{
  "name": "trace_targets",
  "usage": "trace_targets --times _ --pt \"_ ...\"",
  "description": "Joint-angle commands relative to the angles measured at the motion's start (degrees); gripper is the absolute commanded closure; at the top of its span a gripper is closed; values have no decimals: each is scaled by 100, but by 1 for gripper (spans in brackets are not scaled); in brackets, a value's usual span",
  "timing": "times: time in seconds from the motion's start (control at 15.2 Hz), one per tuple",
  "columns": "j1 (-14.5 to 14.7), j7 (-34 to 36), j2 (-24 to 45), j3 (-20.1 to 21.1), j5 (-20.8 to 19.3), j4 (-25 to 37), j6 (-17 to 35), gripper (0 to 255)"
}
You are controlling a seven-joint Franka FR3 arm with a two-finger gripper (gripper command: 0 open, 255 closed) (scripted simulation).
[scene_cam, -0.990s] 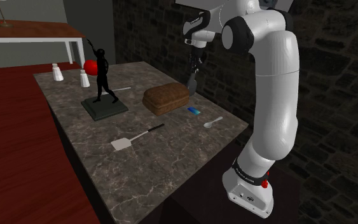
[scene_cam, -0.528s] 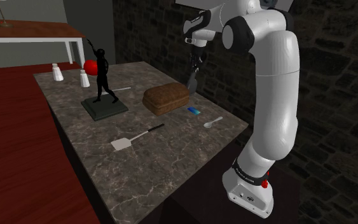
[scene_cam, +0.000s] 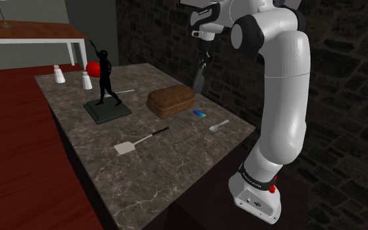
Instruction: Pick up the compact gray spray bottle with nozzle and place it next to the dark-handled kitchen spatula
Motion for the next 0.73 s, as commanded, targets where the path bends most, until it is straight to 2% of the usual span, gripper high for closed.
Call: trace_targets --times 0.0,0.33,0.66 --pt "-10 21 -15 -10 -19 140 -150 255" --pt "-54 47 -39 -31 -48 482 -503 255" --pt "817 748 -1051 -129 -712 -501 -350 255"
